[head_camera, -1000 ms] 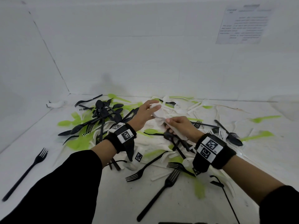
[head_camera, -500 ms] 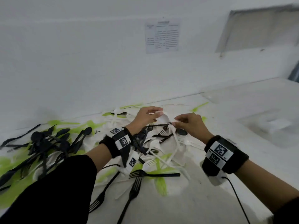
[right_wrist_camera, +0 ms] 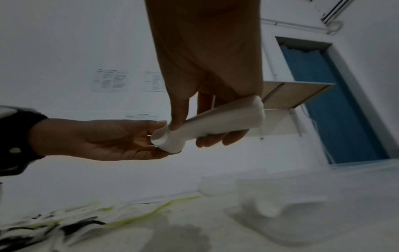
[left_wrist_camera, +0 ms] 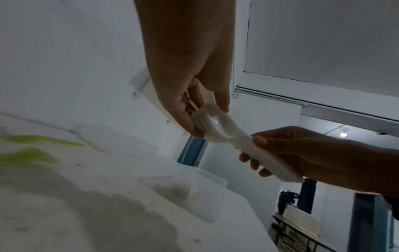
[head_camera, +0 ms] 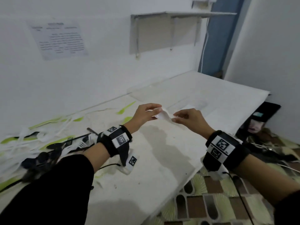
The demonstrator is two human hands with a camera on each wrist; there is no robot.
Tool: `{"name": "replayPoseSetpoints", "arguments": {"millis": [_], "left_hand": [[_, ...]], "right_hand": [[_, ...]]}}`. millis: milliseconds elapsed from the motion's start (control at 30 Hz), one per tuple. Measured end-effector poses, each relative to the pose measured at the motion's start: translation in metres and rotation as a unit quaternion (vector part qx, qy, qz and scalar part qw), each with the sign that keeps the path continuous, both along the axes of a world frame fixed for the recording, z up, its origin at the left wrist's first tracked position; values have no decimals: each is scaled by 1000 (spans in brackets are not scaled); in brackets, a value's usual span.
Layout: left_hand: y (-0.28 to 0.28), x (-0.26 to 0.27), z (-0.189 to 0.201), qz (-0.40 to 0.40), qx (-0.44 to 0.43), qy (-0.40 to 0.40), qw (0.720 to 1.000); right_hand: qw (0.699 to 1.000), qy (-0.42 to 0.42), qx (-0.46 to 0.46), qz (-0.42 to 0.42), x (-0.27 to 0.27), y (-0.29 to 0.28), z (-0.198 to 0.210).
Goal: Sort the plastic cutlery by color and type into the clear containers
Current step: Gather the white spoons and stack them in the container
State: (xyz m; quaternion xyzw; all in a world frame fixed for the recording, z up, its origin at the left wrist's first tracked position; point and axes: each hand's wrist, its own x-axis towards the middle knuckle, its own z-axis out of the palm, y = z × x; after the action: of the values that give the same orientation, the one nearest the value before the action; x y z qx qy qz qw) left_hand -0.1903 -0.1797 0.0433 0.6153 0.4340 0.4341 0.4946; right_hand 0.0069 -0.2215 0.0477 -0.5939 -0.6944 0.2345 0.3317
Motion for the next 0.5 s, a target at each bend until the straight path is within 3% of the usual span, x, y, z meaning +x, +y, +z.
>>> {"name": "replayPoseSetpoints", "arguments": {"millis": [233, 500], "left_hand": [[28, 109, -4, -31, 7, 4, 999], [72, 158, -8, -27, 2, 44, 999]], "right_hand": [[1000, -10, 7, -16, 107, 16, 0], [999, -40, -24, 12, 161, 75, -6]]}}
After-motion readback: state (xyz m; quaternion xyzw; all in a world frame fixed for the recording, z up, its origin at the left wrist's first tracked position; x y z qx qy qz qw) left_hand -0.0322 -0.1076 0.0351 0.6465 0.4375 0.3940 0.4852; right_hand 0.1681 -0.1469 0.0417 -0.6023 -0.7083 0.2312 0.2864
